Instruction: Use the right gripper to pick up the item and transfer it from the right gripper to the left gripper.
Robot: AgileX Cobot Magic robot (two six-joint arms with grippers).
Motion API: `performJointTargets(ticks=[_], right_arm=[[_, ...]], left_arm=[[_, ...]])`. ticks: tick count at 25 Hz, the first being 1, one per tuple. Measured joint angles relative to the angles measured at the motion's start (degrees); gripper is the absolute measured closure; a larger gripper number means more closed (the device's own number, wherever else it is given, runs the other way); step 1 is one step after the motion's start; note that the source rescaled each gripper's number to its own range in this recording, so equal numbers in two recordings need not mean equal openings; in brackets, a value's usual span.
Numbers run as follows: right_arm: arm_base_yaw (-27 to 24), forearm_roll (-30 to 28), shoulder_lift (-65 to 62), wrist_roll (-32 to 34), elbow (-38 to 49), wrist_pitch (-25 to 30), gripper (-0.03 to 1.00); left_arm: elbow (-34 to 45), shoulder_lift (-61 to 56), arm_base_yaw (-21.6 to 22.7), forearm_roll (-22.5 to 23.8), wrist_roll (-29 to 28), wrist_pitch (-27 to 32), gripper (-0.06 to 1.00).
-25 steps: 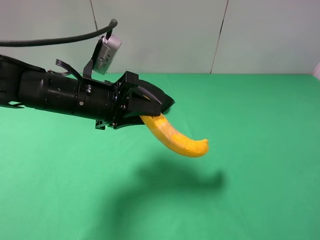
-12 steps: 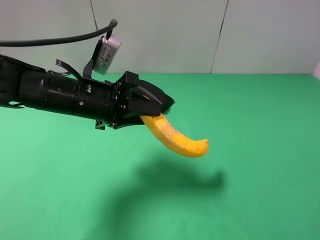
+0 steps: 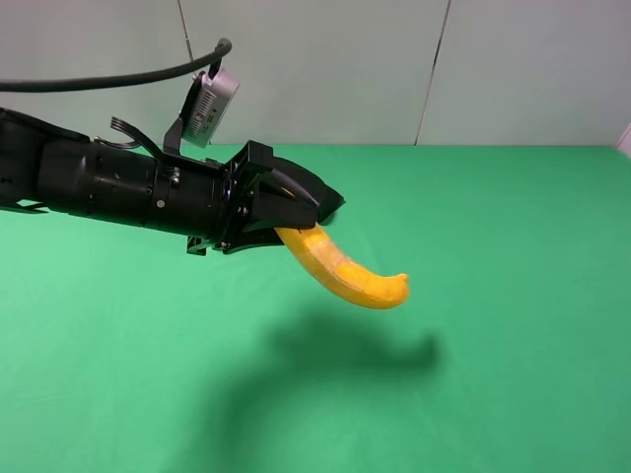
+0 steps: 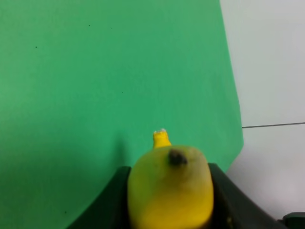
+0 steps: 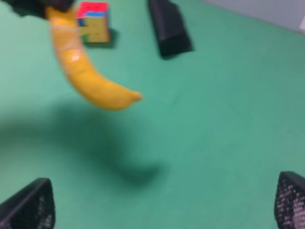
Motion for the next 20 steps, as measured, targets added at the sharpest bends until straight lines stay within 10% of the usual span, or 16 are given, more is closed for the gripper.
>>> performJointTargets(ticks=[12, 20], right_arm=[[-12.2, 0.0, 0.0, 0.04, 0.0, 0.0, -0.03], [-12.28, 0.0, 0.0, 0.04, 0.0, 0.0, -0.03]], left_arm=[[0.0, -0.42, 7.53, 0.37, 0.01, 2.67, 0.94], [-1.94, -6.96, 19.99, 17.19, -8.25, 3.3, 0.94]])
